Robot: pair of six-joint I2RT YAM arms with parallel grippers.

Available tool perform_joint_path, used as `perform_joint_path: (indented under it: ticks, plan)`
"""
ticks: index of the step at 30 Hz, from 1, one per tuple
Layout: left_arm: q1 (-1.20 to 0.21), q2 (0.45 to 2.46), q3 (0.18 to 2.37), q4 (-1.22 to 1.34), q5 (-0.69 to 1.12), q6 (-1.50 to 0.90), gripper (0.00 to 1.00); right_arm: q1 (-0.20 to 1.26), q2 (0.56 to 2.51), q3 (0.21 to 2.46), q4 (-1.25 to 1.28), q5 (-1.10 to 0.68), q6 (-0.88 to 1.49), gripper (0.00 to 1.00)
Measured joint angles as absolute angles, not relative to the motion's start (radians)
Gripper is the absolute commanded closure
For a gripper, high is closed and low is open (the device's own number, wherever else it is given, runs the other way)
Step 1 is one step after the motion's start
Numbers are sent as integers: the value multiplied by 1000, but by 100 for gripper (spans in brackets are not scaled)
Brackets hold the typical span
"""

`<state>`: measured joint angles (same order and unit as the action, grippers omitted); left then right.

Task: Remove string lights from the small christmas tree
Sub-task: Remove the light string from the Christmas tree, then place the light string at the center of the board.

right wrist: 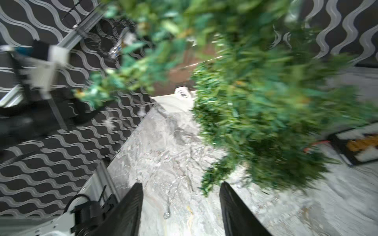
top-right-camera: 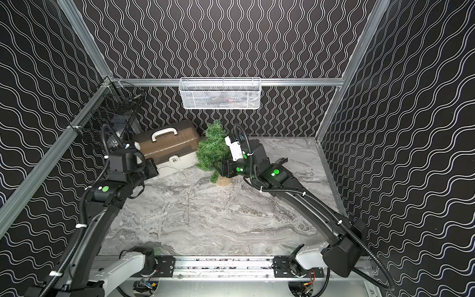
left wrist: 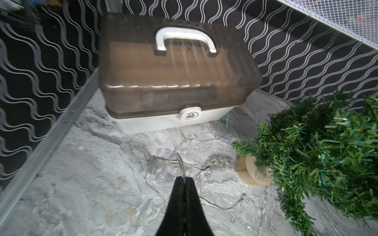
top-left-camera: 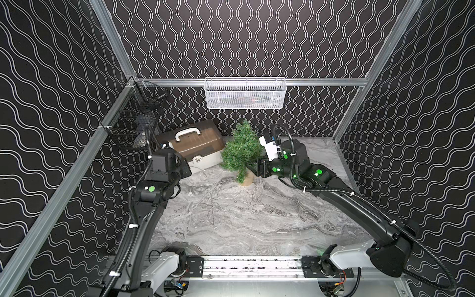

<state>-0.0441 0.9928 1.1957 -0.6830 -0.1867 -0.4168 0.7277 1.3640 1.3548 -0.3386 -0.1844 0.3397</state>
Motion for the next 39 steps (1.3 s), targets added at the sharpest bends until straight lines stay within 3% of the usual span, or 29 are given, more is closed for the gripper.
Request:
perform_joint_path:
  ticks: [13, 20, 24, 28, 35, 39]
  plan:
    - [-3, 1005, 1443, -909, -440, -354, 100, 693, 1369, 1351, -356, -174, 329, 39]
    - [2, 1080, 1690, -996, -437, -326, 100, 681, 1374, 1358, -358, -176, 341, 39]
    - [2, 1089, 1642, -994, -359, -313, 100, 674, 1387, 1343, -351, -177, 348, 39]
    - [2, 1091, 1440, -959, -217, -316, 100, 656, 1384, 1299, -350, -178, 356, 39]
    - [-5, 1102, 1124, -828, -60, -372, 64, 589, 1322, 1221, -330, -184, 378, 39]
    - [-93, 1128, 1013, -707, -49, -397, 53, 566, 1315, 1181, -320, -197, 385, 39]
